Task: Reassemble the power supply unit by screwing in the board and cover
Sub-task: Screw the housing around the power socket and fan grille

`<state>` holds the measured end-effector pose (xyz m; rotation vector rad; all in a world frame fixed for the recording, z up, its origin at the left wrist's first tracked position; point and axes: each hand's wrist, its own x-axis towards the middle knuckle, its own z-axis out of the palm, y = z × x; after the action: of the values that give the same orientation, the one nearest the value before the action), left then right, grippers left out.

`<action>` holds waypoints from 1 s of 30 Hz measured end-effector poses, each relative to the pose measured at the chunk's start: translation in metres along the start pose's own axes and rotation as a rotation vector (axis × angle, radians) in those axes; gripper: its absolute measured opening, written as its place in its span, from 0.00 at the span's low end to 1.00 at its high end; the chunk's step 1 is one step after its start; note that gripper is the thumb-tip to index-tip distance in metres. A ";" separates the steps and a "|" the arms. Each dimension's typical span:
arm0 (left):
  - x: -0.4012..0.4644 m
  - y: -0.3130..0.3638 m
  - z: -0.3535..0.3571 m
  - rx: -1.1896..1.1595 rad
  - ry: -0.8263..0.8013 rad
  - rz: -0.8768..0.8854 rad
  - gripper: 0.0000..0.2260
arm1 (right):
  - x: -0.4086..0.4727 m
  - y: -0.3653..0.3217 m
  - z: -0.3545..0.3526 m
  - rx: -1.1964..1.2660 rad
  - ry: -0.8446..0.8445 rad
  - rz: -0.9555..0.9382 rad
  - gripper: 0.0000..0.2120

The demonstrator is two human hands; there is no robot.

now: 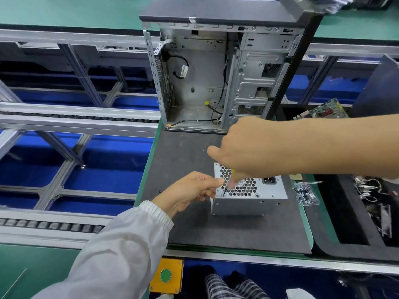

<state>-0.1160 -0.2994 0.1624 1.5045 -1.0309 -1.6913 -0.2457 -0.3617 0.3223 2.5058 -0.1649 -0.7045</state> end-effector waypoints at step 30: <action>-0.005 0.001 0.004 -0.021 0.030 -0.015 0.21 | 0.002 0.003 -0.011 -0.066 0.077 -0.103 0.12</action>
<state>-0.1192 -0.2952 0.1659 1.5233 -0.9857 -1.6799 -0.2384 -0.3601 0.3310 2.4872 0.0156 -0.6416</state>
